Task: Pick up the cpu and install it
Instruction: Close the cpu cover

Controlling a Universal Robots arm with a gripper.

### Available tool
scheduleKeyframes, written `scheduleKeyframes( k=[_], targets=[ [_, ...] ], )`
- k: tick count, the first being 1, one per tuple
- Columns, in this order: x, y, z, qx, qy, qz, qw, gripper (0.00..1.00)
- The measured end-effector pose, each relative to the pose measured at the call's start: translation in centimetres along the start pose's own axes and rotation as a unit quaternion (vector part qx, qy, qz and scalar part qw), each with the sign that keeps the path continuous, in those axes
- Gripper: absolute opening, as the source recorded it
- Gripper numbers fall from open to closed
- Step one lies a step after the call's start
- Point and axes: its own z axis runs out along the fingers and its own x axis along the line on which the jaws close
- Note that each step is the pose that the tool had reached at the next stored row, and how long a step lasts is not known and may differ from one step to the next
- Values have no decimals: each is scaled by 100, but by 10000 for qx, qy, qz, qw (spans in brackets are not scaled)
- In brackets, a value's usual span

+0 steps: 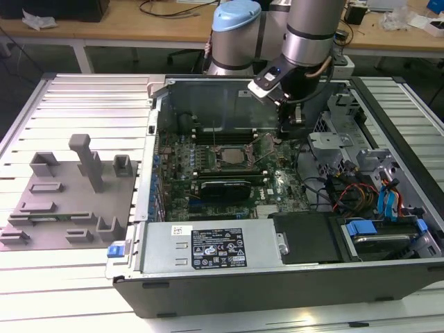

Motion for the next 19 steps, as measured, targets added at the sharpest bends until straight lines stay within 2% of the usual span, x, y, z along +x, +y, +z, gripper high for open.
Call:
scheduleKeyframes(
  k=[6, 9, 13, 17, 19],
  targets=[
    [3, 8, 165, 16, -1, -10, 10000, 11],
    [4, 7, 214, 19, 0, -34, 10000, 11],
    [4, 6, 215, 20, 4, -36, 10000, 11],
    [3, -39, 213, 17, 16, -35, 10000, 11],
    [3, -39, 214, 17, 17, -36, 10000, 11]
  ],
)
